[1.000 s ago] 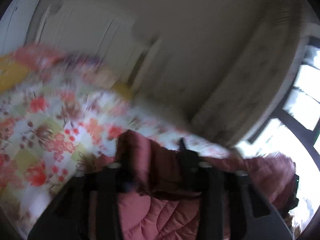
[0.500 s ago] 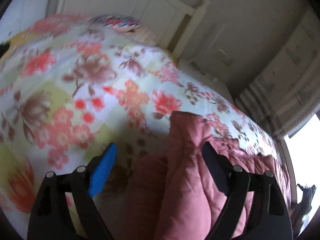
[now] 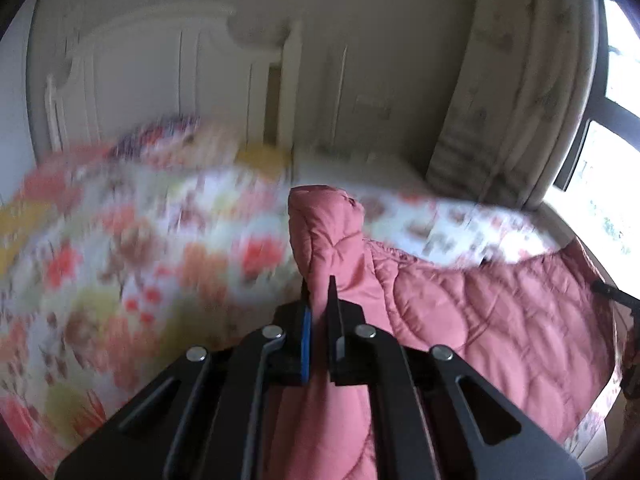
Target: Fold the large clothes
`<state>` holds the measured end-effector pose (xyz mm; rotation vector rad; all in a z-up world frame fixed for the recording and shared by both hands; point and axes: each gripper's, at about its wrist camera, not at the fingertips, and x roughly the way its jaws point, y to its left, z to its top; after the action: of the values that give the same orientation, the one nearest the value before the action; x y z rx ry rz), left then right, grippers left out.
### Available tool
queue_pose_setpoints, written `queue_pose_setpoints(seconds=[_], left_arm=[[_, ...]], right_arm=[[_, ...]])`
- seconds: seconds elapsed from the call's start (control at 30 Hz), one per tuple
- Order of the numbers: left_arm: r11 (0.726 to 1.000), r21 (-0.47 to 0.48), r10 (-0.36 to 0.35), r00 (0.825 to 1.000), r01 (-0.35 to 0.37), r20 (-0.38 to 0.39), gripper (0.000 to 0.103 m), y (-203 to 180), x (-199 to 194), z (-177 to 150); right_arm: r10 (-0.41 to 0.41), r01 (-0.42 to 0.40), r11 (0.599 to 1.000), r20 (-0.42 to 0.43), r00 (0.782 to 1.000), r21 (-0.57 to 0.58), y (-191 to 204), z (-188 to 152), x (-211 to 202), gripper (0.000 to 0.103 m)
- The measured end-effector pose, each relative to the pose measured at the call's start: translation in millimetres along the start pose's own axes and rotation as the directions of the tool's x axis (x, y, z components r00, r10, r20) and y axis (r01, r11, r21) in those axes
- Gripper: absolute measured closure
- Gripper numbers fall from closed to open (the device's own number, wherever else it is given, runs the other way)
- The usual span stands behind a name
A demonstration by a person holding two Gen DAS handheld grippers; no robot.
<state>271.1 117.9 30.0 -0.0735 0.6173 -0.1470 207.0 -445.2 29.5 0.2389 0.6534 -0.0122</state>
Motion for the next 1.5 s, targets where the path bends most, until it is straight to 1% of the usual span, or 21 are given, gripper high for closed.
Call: queue_pose_setpoints(seconds=[0.07,0.13,0.17,0.2,0.23,0.27,0.3,0.37,0.43,0.5,0.57,0.63,0.7,0.73,0.77,0.83,0.87,0.93,1.0,1.2,1.5], left_arm=[[1.0,0.007,0.029,0.999,-0.03,0.012,0.097,-10.3,6.7,13.9],[0.994,0.003,0.112,0.993,-0.112,-0.043,0.095,-12.1,38.5,16.8],[0.986,0.018,0.168,0.983,-0.167,-0.077,0.092,-11.6,56.0,13.1],[0.967,0.046,0.255,0.956,-0.251,-0.145,0.085,-7.7,84.2,1.9],[0.951,0.064,0.308,0.921,-0.301,-0.237,0.077,0.5,113.0,-15.6],[0.95,0.06,0.31,0.908,-0.306,-0.282,0.076,6.6,127.7,-27.9],[0.95,0.032,0.309,0.917,-0.311,-0.254,0.077,10.5,127.8,-35.5],[0.937,0.042,0.348,0.909,-0.348,-0.228,0.07,6.6,120.5,-31.9],[0.91,0.09,0.415,0.886,-0.405,-0.208,0.051,1.7,118.1,-32.6],[0.896,0.054,0.443,0.872,-0.442,-0.208,0.032,8.6,112.5,-31.0],[0.912,-0.009,0.402,0.897,-0.411,-0.181,0.027,15.6,98.7,-26.0],[0.92,-0.039,0.387,0.919,-0.391,-0.081,0.014,15.8,72.0,-16.8],[0.905,-0.007,0.426,0.904,-0.426,0.017,0.003,14.9,54.5,-8.2],[0.891,0.027,0.452,0.892,-0.452,0.019,0.002,14.7,52.4,-3.5],[0.89,0.046,0.454,0.891,-0.454,-0.007,0.002,14.5,56.1,-1.4],[0.933,0.082,0.359,0.925,-0.351,-0.125,0.002,17.4,70.5,-5.9],[0.936,0.099,0.351,0.924,-0.339,-0.15,0.002,17.6,77.0,-10.1],[0.906,0.172,0.411,0.9,-0.386,-0.146,0.002,11.8,86.4,-27.6],[0.901,0.173,0.422,0.898,-0.398,-0.128,0.002,10.0,88.8,-37.9],[0.919,0.146,0.388,0.907,-0.366,-0.165,0.002,18.4,92.2,-41.7],[0.98,-0.071,0.168,0.962,-0.187,-0.214,0.002,42.4,37.4,-103.9]], right_arm=[[-0.056,0.056,0.998,0.0,0.998,0.014,-2.4,4.4,9.2,0.088],[-0.098,0.099,0.995,-0.091,0.991,0.008,-5.1,0.0,37.2,0.087],[-0.129,0.129,0.992,-0.161,0.979,-0.009,-6.4,-6.2,57.1,0.086],[-0.132,0.131,0.991,-0.217,0.967,-0.018,-8.9,-18.7,78.4,0.085],[-0.123,0.122,0.992,-0.189,0.974,-0.018,-9.0,-21.7,82.3,0.084],[-0.137,0.135,0.991,-0.159,0.978,-0.027,-7.3,-22.9,79.8,0.083],[-0.169,0.165,0.985,-0.154,0.973,-0.04,-5.1,-22.3,77.0,0.079],[-0.192,0.184,0.981,-0.157,0.969,-0.062,-2.4,-19.5,72.6,0.063],[-0.202,0.199,0.979,-0.166,0.965,-0.039,-4.2,-14.3,63.2,0.004],[-0.134,0.136,0.991,-0.12,0.984,0.005,-3.4,-9.1,43.7,0.004],[-0.113,0.113,0.994,-0.043,0.993,0.005,2.4,-1.6,19.1,0.004],[-0.125,0.125,0.991,-0.015,0.992,-0.042,14.3,6.5,7.9,0.004],[-0.157,0.153,0.982,-0.021,0.987,-0.106,26.8,14.1,8.2,0.004],[-0.196,0.19,0.973,-0.037,0.98,-0.131,31.0,16.6,13.8,0.004],[-0.21,0.199,0.971,-0.08,0.974,-0.13,30.2,16.9,23.3,0.004],[-0.162,0.153,0.987,-0.216,0.963,-0.057,18.4,8.7,47.6,0.004],[-0.14,0.142,0.99,-0.269,0.953,-0.012,9.7,2.9,58.2,0.004],[-0.051,0.079,0.994,-0.333,0.941,0.071,-5.1,-16.6,78.9,0.004],[0.013,0.021,0.994,-0.321,0.947,0.103,-12.8,-24.8,81.7,0.005],[-0.001,0.002,1.0,-0.36,0.933,0.003,-3.2,-29.6,75.2,0.012],[0.03,-0.047,0.998,-0.367,0.93,-0.039,-5.8,-69.9,18.3,0.014]])
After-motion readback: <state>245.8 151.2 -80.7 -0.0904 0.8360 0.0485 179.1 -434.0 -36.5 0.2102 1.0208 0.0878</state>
